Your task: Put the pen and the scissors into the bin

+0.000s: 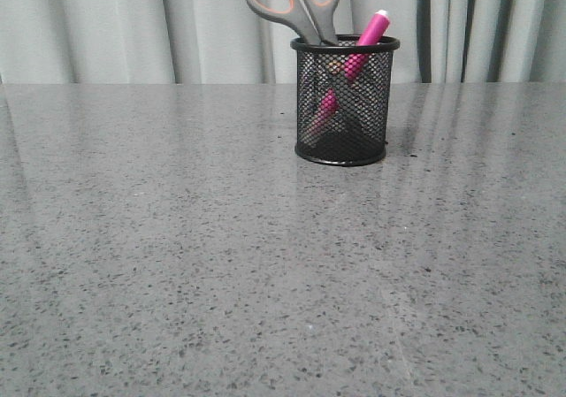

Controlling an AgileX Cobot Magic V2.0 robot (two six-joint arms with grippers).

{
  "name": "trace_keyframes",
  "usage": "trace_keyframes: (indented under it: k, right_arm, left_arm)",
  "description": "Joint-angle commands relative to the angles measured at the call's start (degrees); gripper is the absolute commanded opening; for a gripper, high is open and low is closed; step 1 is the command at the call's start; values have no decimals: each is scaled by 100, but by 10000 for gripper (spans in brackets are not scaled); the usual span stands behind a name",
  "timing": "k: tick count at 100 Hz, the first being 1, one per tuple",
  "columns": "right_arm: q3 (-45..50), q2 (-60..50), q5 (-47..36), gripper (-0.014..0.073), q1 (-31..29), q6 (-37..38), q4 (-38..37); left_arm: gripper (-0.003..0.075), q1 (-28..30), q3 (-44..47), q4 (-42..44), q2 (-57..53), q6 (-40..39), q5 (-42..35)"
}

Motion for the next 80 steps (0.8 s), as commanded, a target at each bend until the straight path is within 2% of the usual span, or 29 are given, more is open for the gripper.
trace_keyframes:
  k: [1, 58, 69, 80]
  right_arm:
    - [-155, 46, -438, -76, -36, -27, -15]
    - [-155, 46, -438, -76, -36, -27, -15]
    - [-155, 46, -438, -76, -36, -27, -15]
    - [-155, 46, -438, -76, -36, -27, -15]
  left_arm:
    - [-19, 10, -146, -40, 57, -13, -252]
    - [-19, 10, -146, -40, 57, -13, -252]
    - [-19, 23, -146, 1054, 57, -268, -139]
    - [-19, 167, -77, 2665, 57, -1683, -206]
